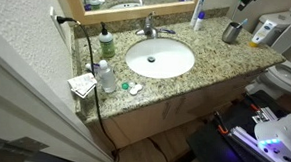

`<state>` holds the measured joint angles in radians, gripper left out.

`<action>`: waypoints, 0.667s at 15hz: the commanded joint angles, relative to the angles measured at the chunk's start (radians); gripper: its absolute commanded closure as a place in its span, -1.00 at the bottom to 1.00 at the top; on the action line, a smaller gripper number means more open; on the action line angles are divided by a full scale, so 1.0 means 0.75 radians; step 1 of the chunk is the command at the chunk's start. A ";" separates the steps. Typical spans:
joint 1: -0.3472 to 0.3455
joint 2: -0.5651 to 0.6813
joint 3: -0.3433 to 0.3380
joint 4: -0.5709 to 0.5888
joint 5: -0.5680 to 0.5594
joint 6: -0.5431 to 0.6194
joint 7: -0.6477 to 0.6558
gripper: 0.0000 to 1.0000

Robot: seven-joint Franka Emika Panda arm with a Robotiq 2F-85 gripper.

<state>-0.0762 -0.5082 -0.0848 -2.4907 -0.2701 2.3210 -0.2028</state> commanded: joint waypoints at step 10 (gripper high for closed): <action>0.195 0.239 -0.028 0.232 0.163 0.171 -0.376 -1.00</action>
<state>0.0859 -0.3248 -0.1176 -2.3143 -0.1514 2.4528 -0.4822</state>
